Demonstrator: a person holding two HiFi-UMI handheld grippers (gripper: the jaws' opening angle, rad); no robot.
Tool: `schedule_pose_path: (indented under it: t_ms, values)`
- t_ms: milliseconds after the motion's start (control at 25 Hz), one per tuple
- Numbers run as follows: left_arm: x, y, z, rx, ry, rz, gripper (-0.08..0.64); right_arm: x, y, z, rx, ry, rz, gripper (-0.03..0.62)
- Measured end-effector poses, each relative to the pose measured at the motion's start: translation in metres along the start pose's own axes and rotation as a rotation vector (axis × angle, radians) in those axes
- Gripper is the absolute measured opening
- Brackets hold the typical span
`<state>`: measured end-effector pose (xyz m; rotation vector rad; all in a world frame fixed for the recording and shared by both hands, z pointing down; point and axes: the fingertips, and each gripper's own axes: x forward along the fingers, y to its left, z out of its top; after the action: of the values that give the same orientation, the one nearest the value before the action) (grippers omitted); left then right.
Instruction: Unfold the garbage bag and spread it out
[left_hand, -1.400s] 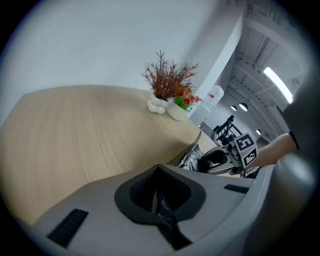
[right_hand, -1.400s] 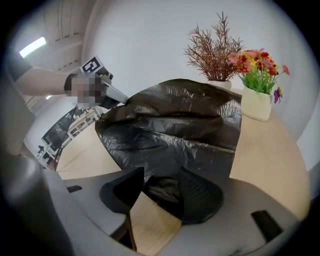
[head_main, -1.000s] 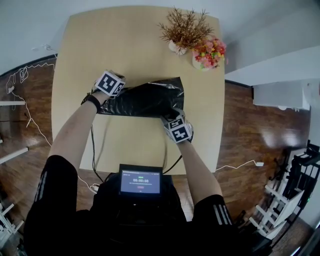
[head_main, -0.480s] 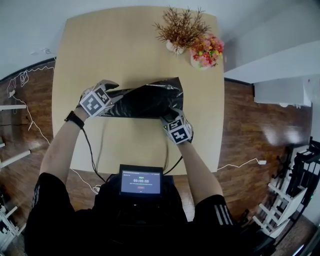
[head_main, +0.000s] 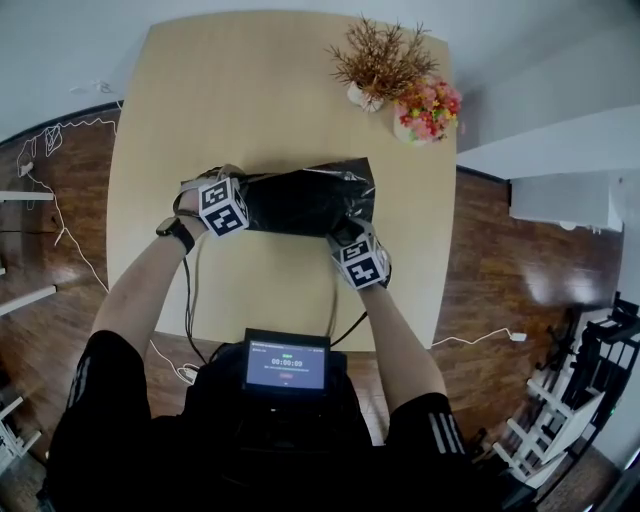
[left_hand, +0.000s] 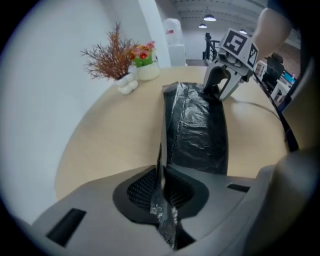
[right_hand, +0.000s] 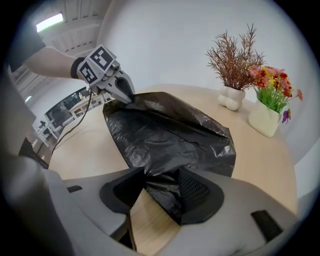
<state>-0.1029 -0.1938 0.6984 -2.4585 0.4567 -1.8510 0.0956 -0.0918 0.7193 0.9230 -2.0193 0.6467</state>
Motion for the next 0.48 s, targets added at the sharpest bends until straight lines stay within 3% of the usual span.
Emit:
schedule_pose_path:
  t_ms: [40, 240, 480]
  values:
    - [-0.002, 0.002, 0.001, -0.012, -0.002, -0.014, 0.005, 0.000, 0.001, 0.000, -0.003, 0.004, 0.001, 0.224]
    - [-0.016, 0.011, 0.005, -0.119, -0.015, -0.130, 0.001, -0.005, 0.008, -0.008, -0.026, 0.015, 0.011, 0.224]
    - [-0.010, 0.037, 0.003, -0.187, 0.070, -0.169, 0.001, -0.013, 0.020, -0.022, -0.074, 0.041, 0.049, 0.224]
